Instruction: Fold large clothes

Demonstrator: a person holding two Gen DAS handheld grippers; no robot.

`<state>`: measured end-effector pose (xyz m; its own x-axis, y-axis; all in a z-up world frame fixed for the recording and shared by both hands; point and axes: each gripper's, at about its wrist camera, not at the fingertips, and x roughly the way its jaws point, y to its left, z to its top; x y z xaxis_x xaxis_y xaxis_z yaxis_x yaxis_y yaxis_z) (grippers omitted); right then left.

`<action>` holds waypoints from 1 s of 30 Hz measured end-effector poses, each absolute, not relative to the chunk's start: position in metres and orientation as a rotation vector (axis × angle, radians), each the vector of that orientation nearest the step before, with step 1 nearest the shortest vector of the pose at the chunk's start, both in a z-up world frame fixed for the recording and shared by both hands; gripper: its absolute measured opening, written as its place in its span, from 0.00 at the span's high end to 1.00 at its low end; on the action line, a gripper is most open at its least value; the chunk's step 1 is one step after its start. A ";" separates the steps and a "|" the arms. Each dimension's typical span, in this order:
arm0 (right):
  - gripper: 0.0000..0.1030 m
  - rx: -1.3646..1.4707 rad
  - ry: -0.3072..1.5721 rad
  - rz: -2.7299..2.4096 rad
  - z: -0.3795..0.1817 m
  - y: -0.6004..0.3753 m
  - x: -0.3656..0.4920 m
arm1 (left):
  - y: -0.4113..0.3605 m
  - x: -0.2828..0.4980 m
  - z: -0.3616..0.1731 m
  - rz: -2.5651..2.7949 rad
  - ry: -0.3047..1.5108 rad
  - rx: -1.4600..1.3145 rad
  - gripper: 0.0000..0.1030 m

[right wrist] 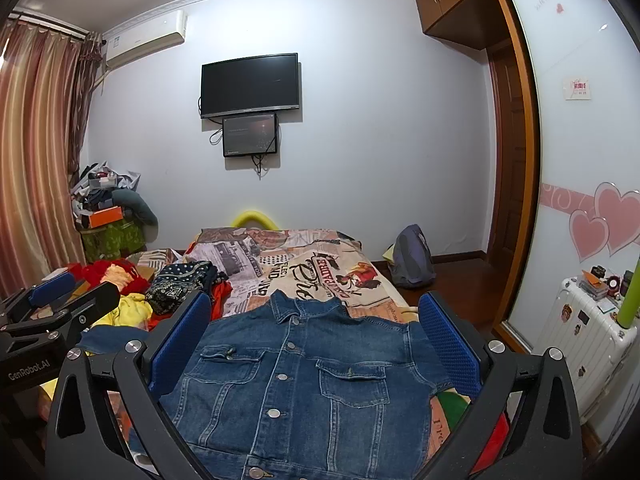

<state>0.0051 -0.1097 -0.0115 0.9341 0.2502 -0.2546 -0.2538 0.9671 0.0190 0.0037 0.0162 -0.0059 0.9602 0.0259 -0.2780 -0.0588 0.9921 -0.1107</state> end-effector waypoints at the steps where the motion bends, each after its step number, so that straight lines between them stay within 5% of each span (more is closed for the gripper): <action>1: 0.00 -0.014 0.258 0.258 -0.012 -0.110 0.005 | 0.016 0.004 -0.006 0.044 0.280 -0.118 0.07; 30: 0.00 -0.021 0.279 0.260 -0.011 -0.106 0.009 | 0.023 0.013 -0.010 0.045 0.303 -0.128 0.07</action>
<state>0.0093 -0.1064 -0.0112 0.9281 0.2512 -0.2749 -0.2569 0.9663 0.0158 0.0125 0.0232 -0.0103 0.9537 0.0247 -0.2999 -0.0631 0.9909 -0.1190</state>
